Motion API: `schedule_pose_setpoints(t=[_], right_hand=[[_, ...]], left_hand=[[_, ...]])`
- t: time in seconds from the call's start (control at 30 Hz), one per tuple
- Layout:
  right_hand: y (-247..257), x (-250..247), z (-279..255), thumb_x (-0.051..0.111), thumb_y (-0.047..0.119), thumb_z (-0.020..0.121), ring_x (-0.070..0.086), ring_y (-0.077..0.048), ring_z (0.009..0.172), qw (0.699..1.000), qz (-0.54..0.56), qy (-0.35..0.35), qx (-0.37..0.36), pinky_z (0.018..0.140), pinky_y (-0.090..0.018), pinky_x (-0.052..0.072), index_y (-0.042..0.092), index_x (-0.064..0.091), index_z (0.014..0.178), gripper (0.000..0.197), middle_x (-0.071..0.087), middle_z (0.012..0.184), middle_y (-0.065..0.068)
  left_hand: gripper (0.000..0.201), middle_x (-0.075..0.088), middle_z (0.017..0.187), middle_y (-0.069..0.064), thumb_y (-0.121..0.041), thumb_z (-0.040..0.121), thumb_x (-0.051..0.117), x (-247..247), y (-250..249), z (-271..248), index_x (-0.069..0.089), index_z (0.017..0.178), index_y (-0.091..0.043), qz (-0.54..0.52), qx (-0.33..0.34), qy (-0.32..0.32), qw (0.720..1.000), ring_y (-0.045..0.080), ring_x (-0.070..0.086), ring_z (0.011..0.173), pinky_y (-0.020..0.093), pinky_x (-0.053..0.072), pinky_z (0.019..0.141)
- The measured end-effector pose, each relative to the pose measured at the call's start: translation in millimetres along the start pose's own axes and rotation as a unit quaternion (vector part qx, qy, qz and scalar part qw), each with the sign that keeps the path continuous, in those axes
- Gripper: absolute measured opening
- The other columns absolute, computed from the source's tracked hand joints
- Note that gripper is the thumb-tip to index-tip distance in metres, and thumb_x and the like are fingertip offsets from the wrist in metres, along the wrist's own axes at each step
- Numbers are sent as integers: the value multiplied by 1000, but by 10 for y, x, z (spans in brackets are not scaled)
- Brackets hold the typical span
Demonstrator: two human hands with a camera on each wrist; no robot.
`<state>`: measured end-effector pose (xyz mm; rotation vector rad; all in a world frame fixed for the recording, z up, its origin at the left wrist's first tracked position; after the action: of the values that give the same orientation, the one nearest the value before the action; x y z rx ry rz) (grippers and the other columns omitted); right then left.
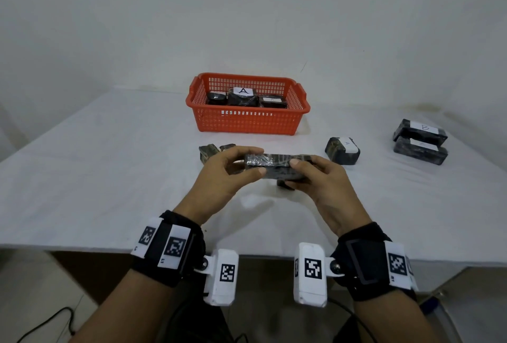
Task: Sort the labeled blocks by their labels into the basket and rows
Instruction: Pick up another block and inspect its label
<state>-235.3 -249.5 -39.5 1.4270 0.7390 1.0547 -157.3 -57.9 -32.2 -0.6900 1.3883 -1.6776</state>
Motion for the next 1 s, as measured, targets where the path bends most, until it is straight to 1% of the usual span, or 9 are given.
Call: schedule_pose_setpoints(t=[0.13, 0.27, 0.43, 0.53, 0.6, 0.67, 0.83, 0.93, 1.0], right_hand=[[64, -10, -4, 78, 13, 88, 72, -33, 109, 997, -43, 1, -62, 95, -42, 59, 6, 75, 111, 24, 76, 111, -16], [158, 3, -26, 69, 25, 95, 71, -26, 101, 998, 29, 35, -43, 94, -39, 58, 5, 74, 114, 28, 74, 109, -12], [166, -31, -23, 57, 4, 100, 69, -28, 104, 997, 50, 33, -38, 91, -35, 59, 0, 69, 121, 24, 72, 117, -20], [185, -5, -33, 64, 13, 95, 68, -28, 103, 997, 55, 46, -25, 91, -34, 58, -2, 70, 121, 31, 72, 115, -20], [179, 26, -44, 66, 27, 92, 68, -33, 105, 997, 48, 68, -3, 96, -36, 57, -3, 70, 122, 43, 72, 119, -22], [161, 67, -50, 68, 33, 94, 66, -39, 114, 995, 40, 92, 24, 104, -41, 55, -1, 71, 123, 44, 69, 127, -25], [150, 129, -22, 68, 37, 87, 68, -33, 114, 990, 35, 126, 59, 101, -38, 57, 9, 76, 116, 41, 70, 127, -23], [182, 161, -12, 65, 32, 87, 70, -27, 111, 990, 36, 132, 34, 104, -38, 55, 10, 77, 109, 34, 74, 120, -19], [184, 165, -2, 64, 30, 87, 70, -25, 110, 992, 25, 127, 13, 105, -38, 53, 5, 75, 112, 37, 74, 120, -17]], left_hand=[[30, 74, 110, -16, -22, 88, 81, 11, 4, 20, 75, 117, -30, 97, 17, -8, 995, 4, 71, 102, 24, 57, 94], [30, 72, 112, -15, -17, 91, 79, -15, 2, 65, 73, 114, -34, 148, 12, 2, 989, 6, 68, 108, 31, 55, 100], [37, 72, 115, -17, -10, 90, 78, 14, -72, 75, 70, 112, -39, 172, 8, 6, 985, 0, 68, 106, 18, 51, 94], [41, 72, 114, -17, -6, 90, 78, 24, -84, 81, 69, 107, -41, 155, 5, -1, 988, 0, 69, 105, 23, 54, 99], [42, 74, 111, -17, -2, 89, 77, 42, -100, 73, 69, 104, -41, 131, 7, 0, 991, -2, 70, 103, 27, 56, 100], [42, 75, 108, -17, -1, 88, 77, 50, -116, 78, 70, 104, -38, 123, 9, -2, 992, -4, 70, 102, 31, 56, 102], [39, 77, 110, -11, 0, 88, 77, 21, -104, 81, 72, 106, -35, 115, 1, 7, 993, 5, 71, 109, 46, 53, 107], [37, 75, 121, -11, -16, 88, 80, 15, -109, 59, 70, 121, -30, 99, -5, 34, 995, 4, 68, 115, 45, 51, 110], [68, 65, 138, -9, -49, 80, 83, 34, -98, 39, 58, 140, -28, 63, -31, 71, 995, 5, 64, 125, 43, 48, 113]])
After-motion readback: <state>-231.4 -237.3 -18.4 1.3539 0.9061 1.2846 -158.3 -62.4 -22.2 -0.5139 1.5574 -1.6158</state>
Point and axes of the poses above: each hand's wrist, its own z-axis towards the middle knuckle, its own x-axis out of the palm, y = z × x, the point moved 4 cm from there along z, towards the middle knuckle
